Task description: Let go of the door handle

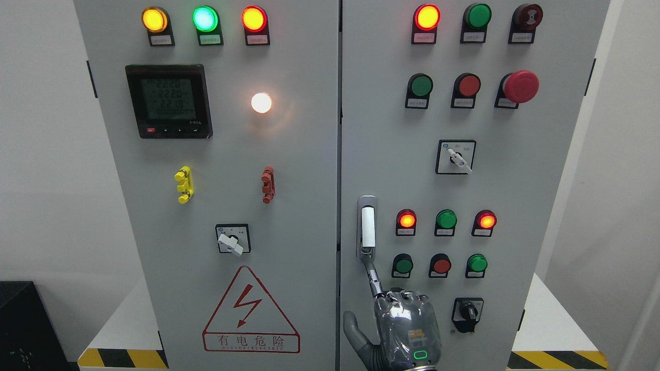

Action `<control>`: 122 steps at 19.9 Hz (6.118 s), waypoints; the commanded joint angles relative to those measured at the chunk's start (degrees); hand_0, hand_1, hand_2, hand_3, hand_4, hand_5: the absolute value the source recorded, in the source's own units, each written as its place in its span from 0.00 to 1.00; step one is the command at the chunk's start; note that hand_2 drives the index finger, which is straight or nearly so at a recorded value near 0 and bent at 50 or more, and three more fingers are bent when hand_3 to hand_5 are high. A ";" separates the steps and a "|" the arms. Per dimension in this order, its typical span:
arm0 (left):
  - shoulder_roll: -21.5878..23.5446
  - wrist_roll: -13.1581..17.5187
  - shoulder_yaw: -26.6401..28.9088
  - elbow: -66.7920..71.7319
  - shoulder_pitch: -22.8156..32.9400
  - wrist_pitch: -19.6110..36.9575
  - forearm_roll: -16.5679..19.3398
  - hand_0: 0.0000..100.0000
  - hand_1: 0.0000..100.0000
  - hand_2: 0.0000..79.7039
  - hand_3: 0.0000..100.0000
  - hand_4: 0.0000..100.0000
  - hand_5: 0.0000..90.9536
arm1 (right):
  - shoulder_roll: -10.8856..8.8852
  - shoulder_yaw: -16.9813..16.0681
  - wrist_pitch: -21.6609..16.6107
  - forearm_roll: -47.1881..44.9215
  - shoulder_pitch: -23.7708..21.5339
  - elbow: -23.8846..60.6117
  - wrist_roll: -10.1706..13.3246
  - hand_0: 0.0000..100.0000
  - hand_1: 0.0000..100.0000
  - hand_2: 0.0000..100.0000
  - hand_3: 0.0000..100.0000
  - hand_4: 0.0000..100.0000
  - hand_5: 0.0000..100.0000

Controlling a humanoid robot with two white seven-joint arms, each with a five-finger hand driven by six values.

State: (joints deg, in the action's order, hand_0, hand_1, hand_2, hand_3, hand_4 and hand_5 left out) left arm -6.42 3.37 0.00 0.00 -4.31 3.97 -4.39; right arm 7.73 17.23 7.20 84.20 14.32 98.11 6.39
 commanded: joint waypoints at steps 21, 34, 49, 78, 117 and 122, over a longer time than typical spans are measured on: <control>0.00 -0.03 -1.23 -1.14 0.00 -0.01 0.00 0.00 0.00 0.03 0.09 0.01 0.00 | 0.00 -0.53 0.00 -0.44 -0.17 7.27 0.12 0.31 0.33 0.77 1.00 0.96 0.90; 0.00 -0.03 -1.23 -1.14 0.00 -0.01 0.00 0.00 0.00 0.03 0.09 0.01 0.00 | 0.00 -2.29 1.32 -0.97 0.61 8.59 -0.06 0.19 0.32 0.86 1.00 0.98 0.92; 0.00 -0.03 -1.23 -1.14 0.00 -0.01 0.00 0.00 0.00 0.03 0.09 0.01 0.00 | 0.09 -1.76 4.57 -3.52 8.44 5.87 -2.87 0.15 0.28 0.87 1.00 0.98 0.92; 0.00 -0.03 -1.23 -1.14 0.00 -0.01 0.00 0.00 0.00 0.03 0.09 0.01 0.00 | 0.44 -2.11 5.36 -2.91 12.22 4.02 -4.72 0.23 0.39 0.87 1.00 0.99 0.92; 0.00 -0.03 -1.23 -1.14 0.00 -0.01 0.00 0.00 0.00 0.03 0.09 0.01 0.00 | 0.44 -2.81 6.86 -2.82 11.78 4.55 -4.45 0.41 0.44 0.87 1.00 0.99 0.92; 0.00 -0.03 -1.23 -1.14 0.00 -0.01 0.00 0.00 0.00 0.03 0.09 0.01 0.00 | 0.44 -2.90 6.95 -2.82 11.69 4.81 -4.45 0.44 0.44 0.87 1.00 0.99 0.92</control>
State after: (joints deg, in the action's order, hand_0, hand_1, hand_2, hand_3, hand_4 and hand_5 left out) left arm -6.41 3.37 0.00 0.00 -4.31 3.97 -4.39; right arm 8.17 14.44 14.13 81.38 26.06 102.61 2.11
